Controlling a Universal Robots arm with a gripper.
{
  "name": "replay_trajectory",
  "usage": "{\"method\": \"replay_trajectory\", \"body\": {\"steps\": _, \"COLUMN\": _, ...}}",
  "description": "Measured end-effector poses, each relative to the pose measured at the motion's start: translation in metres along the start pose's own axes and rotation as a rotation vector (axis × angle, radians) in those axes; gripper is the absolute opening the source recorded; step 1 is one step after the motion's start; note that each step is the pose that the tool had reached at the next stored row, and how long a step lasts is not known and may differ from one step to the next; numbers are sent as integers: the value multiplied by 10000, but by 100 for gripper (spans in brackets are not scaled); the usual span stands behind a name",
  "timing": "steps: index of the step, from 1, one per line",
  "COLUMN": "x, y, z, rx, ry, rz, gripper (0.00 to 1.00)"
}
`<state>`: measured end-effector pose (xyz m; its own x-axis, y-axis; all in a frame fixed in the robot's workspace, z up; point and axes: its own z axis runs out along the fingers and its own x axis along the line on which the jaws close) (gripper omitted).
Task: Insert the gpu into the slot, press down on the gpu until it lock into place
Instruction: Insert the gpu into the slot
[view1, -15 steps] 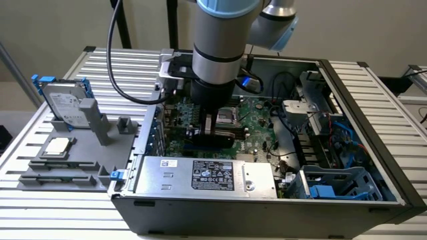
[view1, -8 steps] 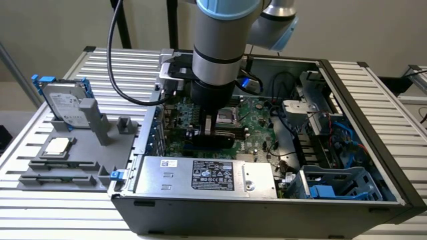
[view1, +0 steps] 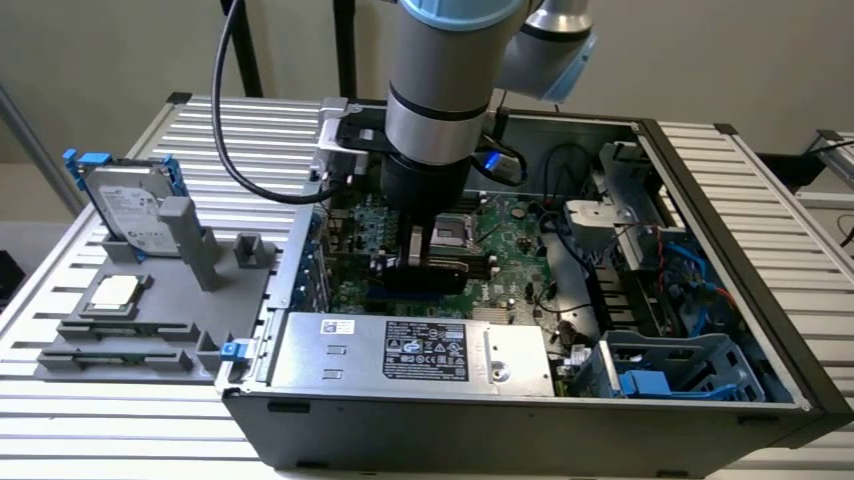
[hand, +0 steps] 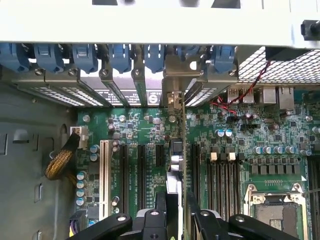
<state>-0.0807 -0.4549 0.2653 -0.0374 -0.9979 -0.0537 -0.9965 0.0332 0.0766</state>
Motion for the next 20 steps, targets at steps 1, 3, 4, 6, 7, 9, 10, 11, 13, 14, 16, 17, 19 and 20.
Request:
{"method": "replay_trajectory", "body": {"steps": 1, "x": 0, "y": -1, "z": 0, "rx": -2, "ry": 0, "rz": 1, "gripper": 26}}
{"method": "replay_trajectory", "body": {"steps": 3, "x": 0, "y": -1, "z": -1, "rx": -4, "ry": 3, "rz": 1, "gripper": 26}}
{"method": "replay_trajectory", "body": {"steps": 4, "x": 0, "y": -1, "z": -1, "rx": -5, "ry": 3, "rz": 0, "gripper": 26}}
{"method": "replay_trajectory", "body": {"steps": 6, "x": 0, "y": -2, "z": -2, "rx": -5, "ry": 3, "rz": 0, "gripper": 26}}
{"method": "replay_trajectory", "body": {"steps": 7, "x": 0, "y": -4, "z": -2, "rx": -6, "ry": 4, "rz": 0, "gripper": 26}}
{"method": "replay_trajectory", "body": {"steps": 9, "x": -1, "y": -18, "z": -3, "rx": -24, "ry": 5, "rz": 0, "gripper": 26}}
{"method": "replay_trajectory", "body": {"steps": 10, "x": -3, "y": -26, "z": -4, "rx": -43, "ry": 6, "rz": 3, "gripper": 26}}
{"method": "replay_trajectory", "body": {"steps": 11, "x": -4, "y": -32, "z": -3, "rx": -55, "ry": 5, "rz": 5, "gripper": 26}}
{"method": "replay_trajectory", "body": {"steps": 13, "x": -4, "y": -36, "z": -3, "rx": -71, "ry": 7, "rz": 7, "gripper": 26}}
{"method": "replay_trajectory", "body": {"steps": 14, "x": -4, "y": -37, "z": -2, "rx": -79, "ry": 7, "rz": 7, "gripper": 26}}
{"method": "replay_trajectory", "body": {"steps": 16, "x": -5, "y": -39, "z": 1, "rx": -90, "ry": 7, "rz": 8, "gripper": 26}}
{"method": "replay_trajectory", "body": {"steps": 17, "x": -5, "y": -40, "z": 4, "rx": -92, "ry": 6, "rz": 7, "gripper": 26}}
{"method": "replay_trajectory", "body": {"steps": 19, "x": -6, "y": -41, "z": 8, "rx": -96, "ry": 7, "rz": 8, "gripper": 26}}
{"method": "replay_trajectory", "body": {"steps": 20, "x": -6, "y": -41, "z": 8, "rx": -95, "ry": 6, "rz": 7, "gripper": 26}}
